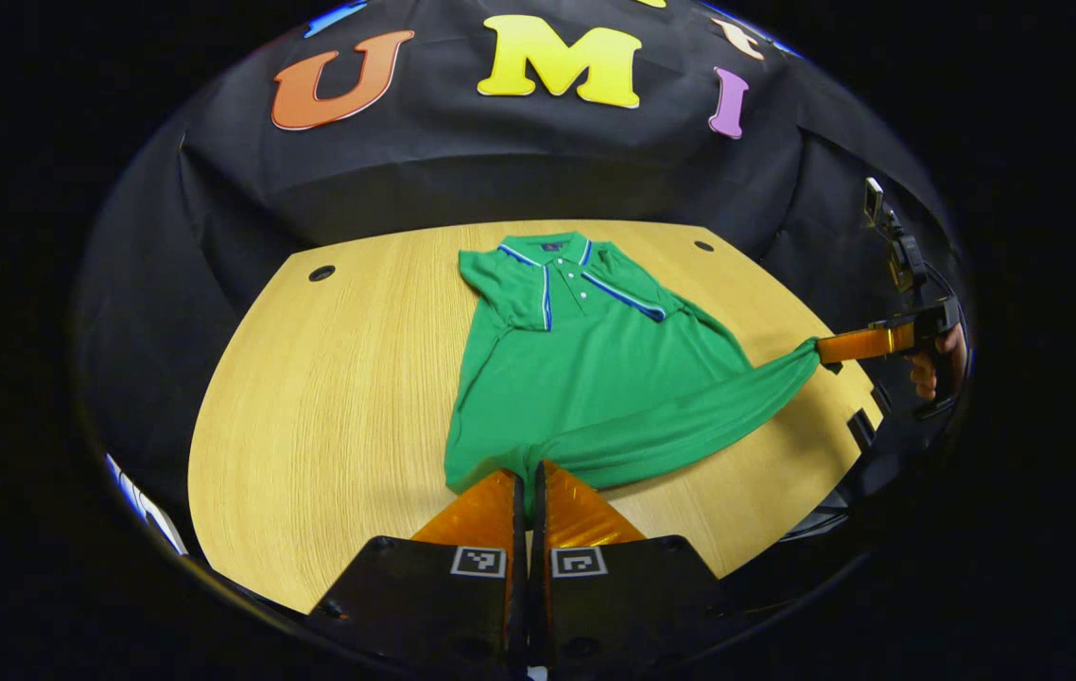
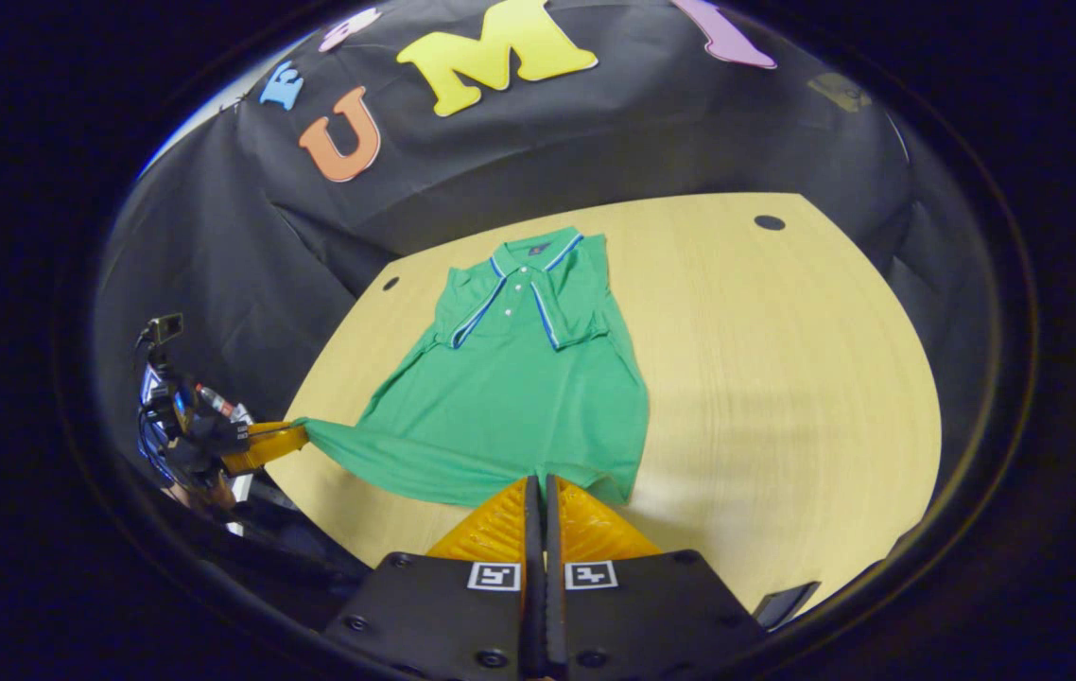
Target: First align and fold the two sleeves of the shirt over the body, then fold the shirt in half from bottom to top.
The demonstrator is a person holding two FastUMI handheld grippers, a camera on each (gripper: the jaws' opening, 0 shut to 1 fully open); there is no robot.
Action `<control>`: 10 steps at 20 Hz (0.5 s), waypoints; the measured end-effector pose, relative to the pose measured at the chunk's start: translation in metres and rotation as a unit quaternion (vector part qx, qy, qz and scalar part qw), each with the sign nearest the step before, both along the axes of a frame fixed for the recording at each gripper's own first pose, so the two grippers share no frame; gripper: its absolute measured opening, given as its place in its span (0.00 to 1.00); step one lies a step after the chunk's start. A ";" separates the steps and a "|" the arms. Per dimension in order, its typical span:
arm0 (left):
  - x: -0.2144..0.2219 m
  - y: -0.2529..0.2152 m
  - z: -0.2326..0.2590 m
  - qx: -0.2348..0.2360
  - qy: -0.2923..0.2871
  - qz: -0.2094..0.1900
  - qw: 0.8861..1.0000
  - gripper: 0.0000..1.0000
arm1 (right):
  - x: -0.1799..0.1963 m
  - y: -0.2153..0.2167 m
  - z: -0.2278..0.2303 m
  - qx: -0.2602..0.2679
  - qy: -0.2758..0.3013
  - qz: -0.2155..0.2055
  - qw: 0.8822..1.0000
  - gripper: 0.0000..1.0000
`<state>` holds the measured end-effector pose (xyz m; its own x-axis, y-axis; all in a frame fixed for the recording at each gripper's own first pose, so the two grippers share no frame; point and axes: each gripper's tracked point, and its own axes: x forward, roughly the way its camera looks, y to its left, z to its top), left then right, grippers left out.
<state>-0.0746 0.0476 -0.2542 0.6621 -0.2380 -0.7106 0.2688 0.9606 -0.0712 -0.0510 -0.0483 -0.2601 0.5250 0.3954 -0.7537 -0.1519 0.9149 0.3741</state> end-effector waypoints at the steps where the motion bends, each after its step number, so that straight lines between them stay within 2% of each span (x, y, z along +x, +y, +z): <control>1: 0.007 -0.002 0.006 -0.003 -0.005 0.000 1.000 0.04 | 0.006 -0.002 0.005 0.000 -0.005 -0.003 1.000 0.00; 10: 0.085 -0.011 0.044 -0.013 -0.053 -0.005 0.998 0.04 | 0.094 -0.015 0.051 -0.008 -0.063 -0.014 0.998 0.02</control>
